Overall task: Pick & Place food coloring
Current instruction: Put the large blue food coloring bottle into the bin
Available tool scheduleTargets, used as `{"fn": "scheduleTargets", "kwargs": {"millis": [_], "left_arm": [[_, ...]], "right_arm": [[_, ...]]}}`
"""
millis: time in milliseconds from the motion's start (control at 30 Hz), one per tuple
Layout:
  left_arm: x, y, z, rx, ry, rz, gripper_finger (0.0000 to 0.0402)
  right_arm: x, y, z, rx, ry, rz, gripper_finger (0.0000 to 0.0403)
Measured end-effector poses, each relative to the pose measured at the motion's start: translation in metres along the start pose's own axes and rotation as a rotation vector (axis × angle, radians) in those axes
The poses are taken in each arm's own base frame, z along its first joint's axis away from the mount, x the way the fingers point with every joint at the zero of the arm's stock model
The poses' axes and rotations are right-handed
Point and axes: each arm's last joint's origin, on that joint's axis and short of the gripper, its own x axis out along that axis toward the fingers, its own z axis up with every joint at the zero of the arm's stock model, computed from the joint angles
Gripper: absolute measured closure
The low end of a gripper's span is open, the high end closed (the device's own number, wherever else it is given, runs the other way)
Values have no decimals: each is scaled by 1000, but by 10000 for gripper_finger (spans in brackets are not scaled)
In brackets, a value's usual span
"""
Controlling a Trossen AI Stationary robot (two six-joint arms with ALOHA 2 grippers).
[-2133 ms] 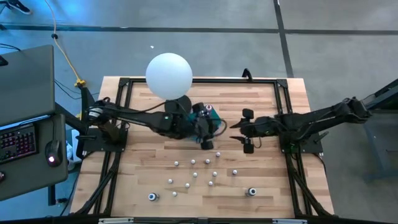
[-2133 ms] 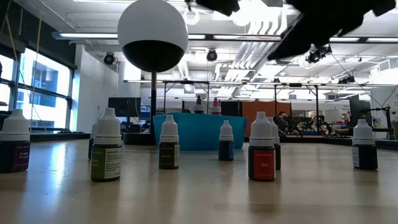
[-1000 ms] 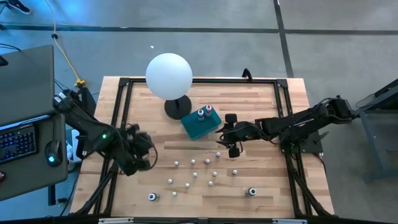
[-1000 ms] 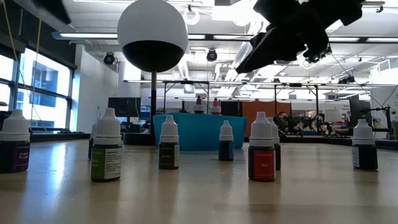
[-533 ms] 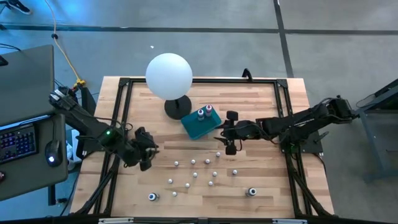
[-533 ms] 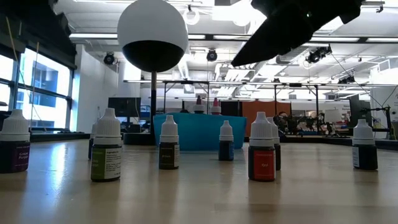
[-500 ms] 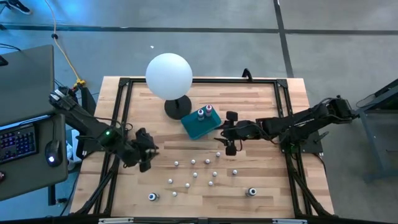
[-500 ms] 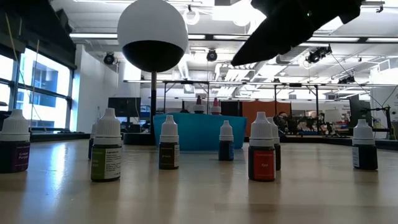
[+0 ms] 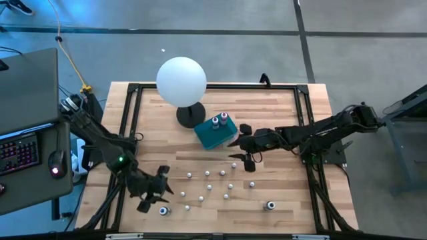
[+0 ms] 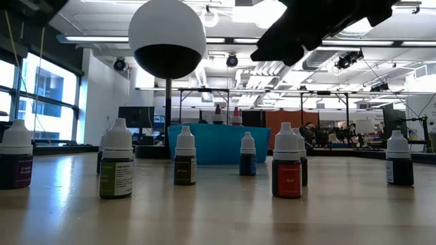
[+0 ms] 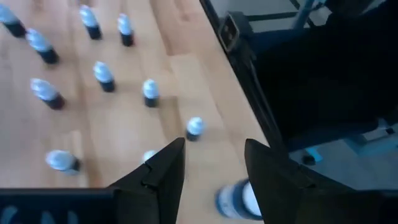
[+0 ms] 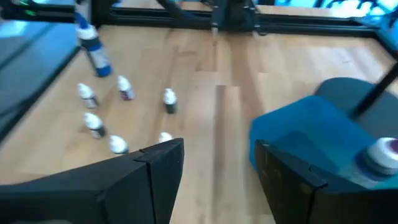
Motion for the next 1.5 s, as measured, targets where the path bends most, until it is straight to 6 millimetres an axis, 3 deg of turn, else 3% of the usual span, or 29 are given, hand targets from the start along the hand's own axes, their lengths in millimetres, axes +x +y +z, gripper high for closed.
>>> {"fn": "scheduleTargets", "kwargs": {"millis": [267, 600, 800, 1233, 1500], "left_arm": [[22, -28, -17, 67, 1, 15, 248], [18, -45, -31, 124, 22, -3, 248], [17, -45, -32, 236, -9, 82, 248], [17, -45, -35, 184, 43, 17, 248], [36, -47, -43, 199, 50, 101, 248]], "right_arm": [[-1, 19, 2, -25, -28, 168, 212], [-3, 31, 10, 50, -116, 162, 212], [-5, 32, 16, 57, -182, 141, 212], [-5, 32, 19, 59, -207, 142, 212], [-5, 32, 19, 57, -206, 143, 212]]}}
